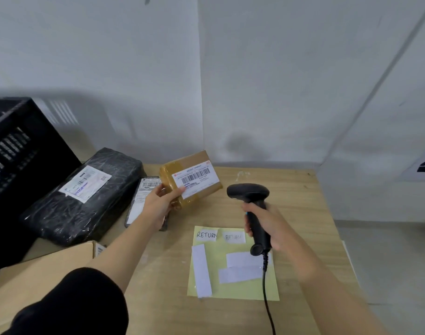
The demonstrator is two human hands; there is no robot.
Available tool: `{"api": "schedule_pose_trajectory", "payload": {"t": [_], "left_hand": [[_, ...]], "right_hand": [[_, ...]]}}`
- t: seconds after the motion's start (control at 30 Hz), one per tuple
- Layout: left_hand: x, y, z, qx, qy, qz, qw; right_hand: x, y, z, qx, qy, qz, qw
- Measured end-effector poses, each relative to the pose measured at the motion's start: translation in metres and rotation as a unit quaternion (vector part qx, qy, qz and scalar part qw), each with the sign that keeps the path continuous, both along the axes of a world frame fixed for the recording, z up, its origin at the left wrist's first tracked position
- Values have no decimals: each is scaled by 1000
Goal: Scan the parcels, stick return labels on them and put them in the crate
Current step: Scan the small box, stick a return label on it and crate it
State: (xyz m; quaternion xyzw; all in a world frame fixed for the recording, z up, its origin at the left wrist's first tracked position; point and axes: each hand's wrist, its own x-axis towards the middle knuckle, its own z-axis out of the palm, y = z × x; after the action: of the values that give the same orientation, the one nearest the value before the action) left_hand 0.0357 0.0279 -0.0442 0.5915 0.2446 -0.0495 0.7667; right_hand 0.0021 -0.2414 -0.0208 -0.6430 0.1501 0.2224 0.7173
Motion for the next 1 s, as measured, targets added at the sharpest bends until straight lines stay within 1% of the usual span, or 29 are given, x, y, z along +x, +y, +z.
{"api": "schedule_pose_trajectory", "payload": {"t": [0.1,0.17,0.23,0.33,0.47,0.73,1.0], "left_hand": [[-5,5,-4,-22,-4,-24,999],[-10,6,-7,-32,-1,-44,999],[-14,5,-8,-39,3,-56,998],[-18,5,-10,-47,1,-64,997],[-17,9,-13,-50,0,-58,997],[-10,17,-13,-59,-15,-48,997],[-8,20,-13,-53,-18,-40,998]], "right_hand": [[-6,22,3,-31,-59,16,998],[-9,36,4,-69,-87,18,994],[-11,49,5,-102,-105,11,989],[-15,64,6,-122,-128,1,984],[-20,74,10,-175,-163,-3,971],[-28,78,20,-198,-181,-17,963],[-29,76,24,-208,-175,-20,962]]}}
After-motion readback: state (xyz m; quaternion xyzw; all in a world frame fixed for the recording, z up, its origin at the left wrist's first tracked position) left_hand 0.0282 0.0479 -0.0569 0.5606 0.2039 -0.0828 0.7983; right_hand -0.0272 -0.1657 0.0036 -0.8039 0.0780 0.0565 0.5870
